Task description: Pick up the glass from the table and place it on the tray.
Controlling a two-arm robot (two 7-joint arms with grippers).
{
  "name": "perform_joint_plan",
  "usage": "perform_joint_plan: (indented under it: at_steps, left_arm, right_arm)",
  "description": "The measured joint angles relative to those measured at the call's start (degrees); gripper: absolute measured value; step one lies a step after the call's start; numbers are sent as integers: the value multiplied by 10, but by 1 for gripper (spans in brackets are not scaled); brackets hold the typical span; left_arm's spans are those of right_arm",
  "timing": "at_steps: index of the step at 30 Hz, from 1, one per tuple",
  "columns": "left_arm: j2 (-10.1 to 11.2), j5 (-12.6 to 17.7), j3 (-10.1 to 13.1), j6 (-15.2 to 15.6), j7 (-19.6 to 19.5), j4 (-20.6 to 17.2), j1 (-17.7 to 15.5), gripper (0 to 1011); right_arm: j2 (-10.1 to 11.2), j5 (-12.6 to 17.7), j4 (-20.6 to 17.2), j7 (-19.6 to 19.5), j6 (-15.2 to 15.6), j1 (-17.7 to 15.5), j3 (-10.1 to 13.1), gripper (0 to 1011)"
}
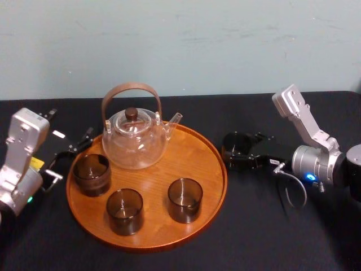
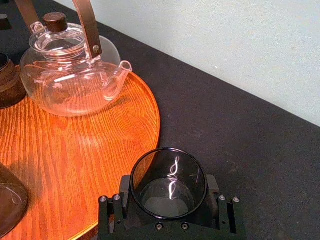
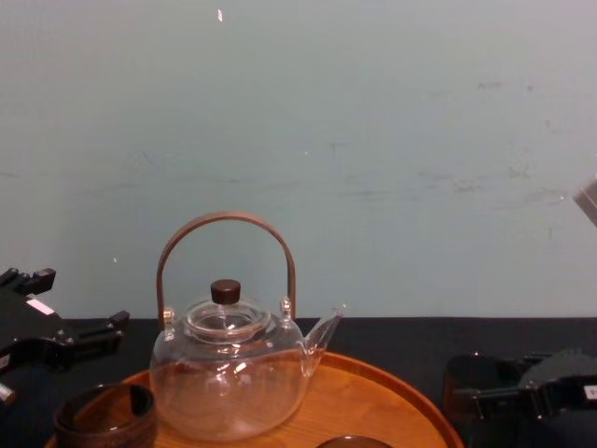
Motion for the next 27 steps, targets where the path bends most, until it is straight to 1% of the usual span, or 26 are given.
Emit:
perform_joint_plan:
  at_steps: [15, 18, 27]
  left_arm:
    - [0, 0, 0, 0, 0, 0, 0, 1002]
    - [0, 0, 0, 0, 0, 0, 0, 1002]
    - [0, 0, 0, 0, 0, 0, 0, 1001]
  right_arm:
    - [0, 1, 0, 0, 0, 0, 1, 899]
    - [1, 5, -3, 3, 1, -2, 4, 898]
    - [18, 20, -43, 7, 3, -17, 15, 899]
